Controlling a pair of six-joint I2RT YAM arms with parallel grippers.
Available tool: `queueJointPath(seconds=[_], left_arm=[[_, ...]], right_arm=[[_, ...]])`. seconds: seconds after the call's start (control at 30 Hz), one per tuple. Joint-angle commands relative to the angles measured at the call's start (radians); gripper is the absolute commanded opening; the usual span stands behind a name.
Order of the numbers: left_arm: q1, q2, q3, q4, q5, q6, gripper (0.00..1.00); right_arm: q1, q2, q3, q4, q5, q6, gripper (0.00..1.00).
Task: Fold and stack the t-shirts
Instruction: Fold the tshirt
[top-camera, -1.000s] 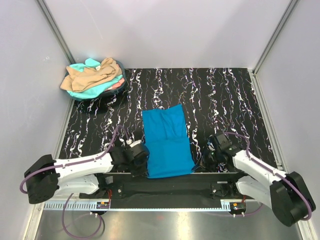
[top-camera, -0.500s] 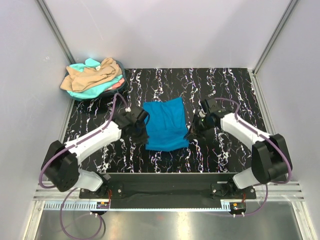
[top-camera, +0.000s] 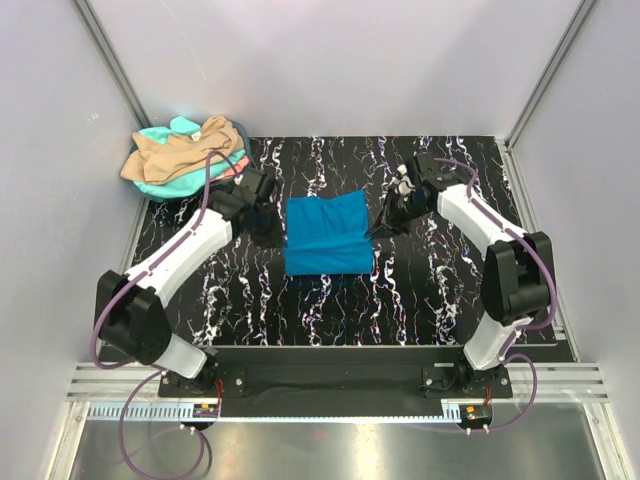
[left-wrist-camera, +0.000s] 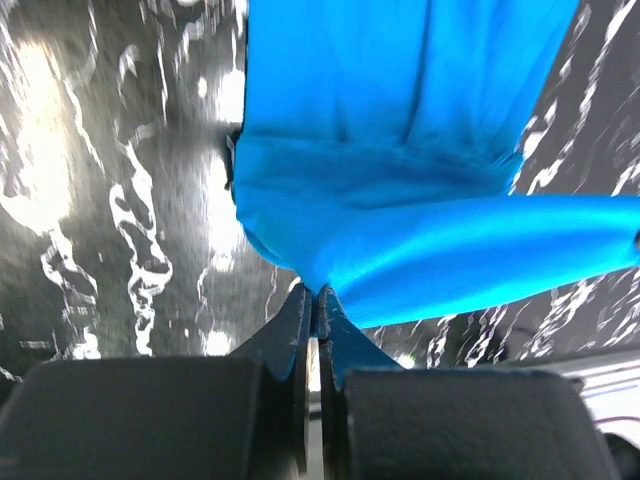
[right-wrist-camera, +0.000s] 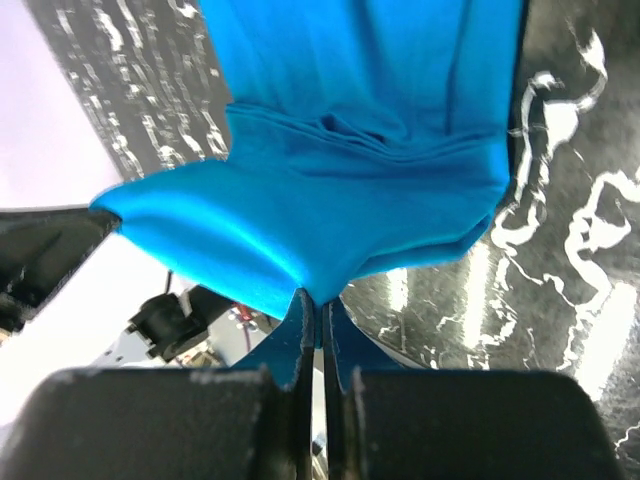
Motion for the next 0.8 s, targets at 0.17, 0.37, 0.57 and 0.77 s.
queueJointPath(seconds=[0.17,0.37,0.57,0.77], left_arm=[[0.11,0.145,0.194,0.013,0.072,0.124,0.0],[0.151,0.263,0.31,0.019,0.106,0.15,0.0],[0.187,0.317,0.395,0.039,0.108,0.158,0.0],[0.205,0.418,0.481,0.057,0.146,0.179,0.0]], right_arm=[[-0.045,0.144,0.234,-0.056,-0.067,-0.06,0.0],[-0.063,0.264,0.387,-0.081,-0.107,-0.072,0.0],[-0.071,0.345,0.531,-0.107,-0.134,-0.075,0.0],[-0.093,0.436,0.616,-0.087,-0.154,-0.054,0.0]])
